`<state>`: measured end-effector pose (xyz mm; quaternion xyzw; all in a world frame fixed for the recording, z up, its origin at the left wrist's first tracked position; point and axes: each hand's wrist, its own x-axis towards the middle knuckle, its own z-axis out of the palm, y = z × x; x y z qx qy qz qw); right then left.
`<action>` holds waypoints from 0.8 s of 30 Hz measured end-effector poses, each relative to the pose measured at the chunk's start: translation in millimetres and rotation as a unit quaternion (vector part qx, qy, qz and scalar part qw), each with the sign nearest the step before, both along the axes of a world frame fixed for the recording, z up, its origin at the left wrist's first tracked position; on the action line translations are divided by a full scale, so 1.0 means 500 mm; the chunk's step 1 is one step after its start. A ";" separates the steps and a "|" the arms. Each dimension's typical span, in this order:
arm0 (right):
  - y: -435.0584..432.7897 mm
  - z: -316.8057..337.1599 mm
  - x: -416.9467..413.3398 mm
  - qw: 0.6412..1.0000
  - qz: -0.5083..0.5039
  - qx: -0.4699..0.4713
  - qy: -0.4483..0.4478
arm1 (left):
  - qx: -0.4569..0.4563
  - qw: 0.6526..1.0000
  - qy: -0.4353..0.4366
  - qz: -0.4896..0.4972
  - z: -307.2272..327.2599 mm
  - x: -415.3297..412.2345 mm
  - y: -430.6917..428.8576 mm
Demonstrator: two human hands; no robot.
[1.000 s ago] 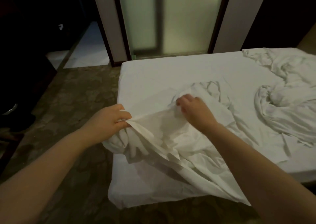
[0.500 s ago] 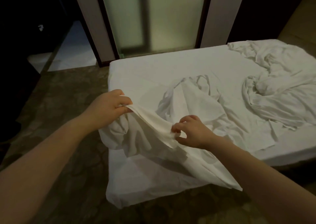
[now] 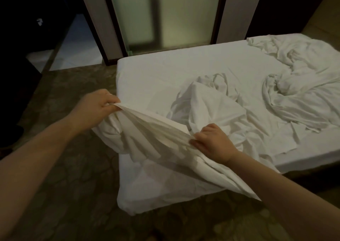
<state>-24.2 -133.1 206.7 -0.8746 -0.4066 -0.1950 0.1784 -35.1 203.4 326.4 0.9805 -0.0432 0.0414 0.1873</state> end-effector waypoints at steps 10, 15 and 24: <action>-0.070 -0.016 0.090 0.949 -0.089 -0.246 0.177 | 0.009 1.000 -0.003 0.011 -0.006 0.039 -0.026; -0.166 0.416 0.263 0.918 -0.364 -0.031 -0.153 | 0.015 0.996 -0.070 -0.044 0.080 0.102 -0.103; -0.252 0.006 -0.029 0.878 -0.352 -0.302 0.122 | 0.058 0.990 -0.057 -0.119 0.066 0.115 -0.122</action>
